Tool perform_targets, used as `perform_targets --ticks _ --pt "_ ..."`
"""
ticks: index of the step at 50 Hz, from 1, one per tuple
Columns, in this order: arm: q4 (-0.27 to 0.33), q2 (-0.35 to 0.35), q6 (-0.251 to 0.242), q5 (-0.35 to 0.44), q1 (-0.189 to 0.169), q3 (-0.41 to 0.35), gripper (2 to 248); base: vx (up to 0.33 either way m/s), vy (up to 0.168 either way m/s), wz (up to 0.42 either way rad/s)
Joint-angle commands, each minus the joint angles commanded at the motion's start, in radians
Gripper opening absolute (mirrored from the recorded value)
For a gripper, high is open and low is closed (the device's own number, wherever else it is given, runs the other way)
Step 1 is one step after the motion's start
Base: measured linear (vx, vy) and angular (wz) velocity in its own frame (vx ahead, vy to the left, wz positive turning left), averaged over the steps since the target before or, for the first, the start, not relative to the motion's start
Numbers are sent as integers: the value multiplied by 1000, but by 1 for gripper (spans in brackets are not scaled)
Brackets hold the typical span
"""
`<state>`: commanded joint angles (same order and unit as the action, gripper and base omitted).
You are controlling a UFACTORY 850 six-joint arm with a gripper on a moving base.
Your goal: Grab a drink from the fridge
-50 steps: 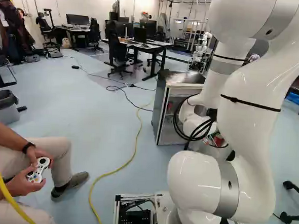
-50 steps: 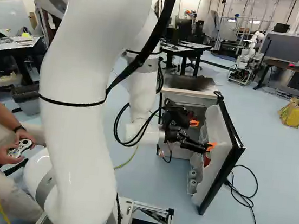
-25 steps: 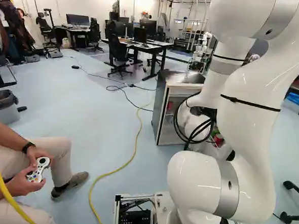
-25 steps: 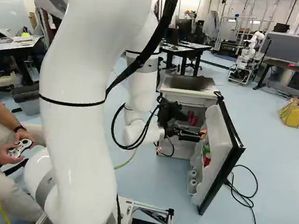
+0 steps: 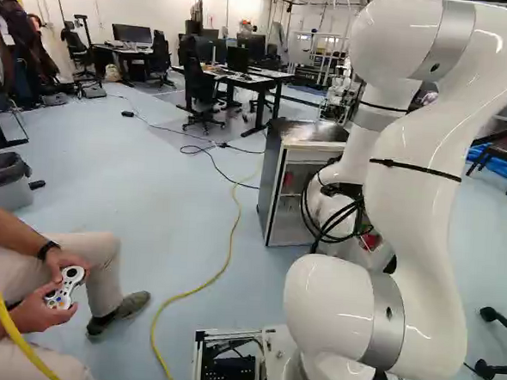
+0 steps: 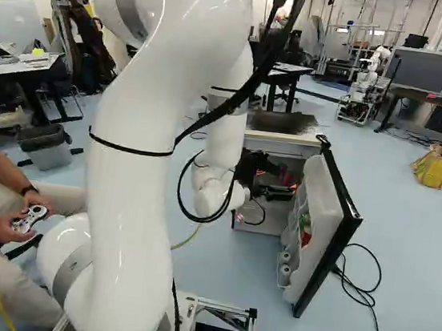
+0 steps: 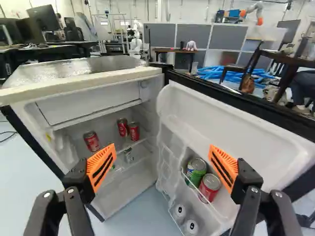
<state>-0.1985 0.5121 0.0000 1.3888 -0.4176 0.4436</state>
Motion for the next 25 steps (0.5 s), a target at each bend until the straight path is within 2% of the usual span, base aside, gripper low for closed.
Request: perform_targets --ticks 25 --pt "263 154 0 -15 -52 142 247 0 0 0"
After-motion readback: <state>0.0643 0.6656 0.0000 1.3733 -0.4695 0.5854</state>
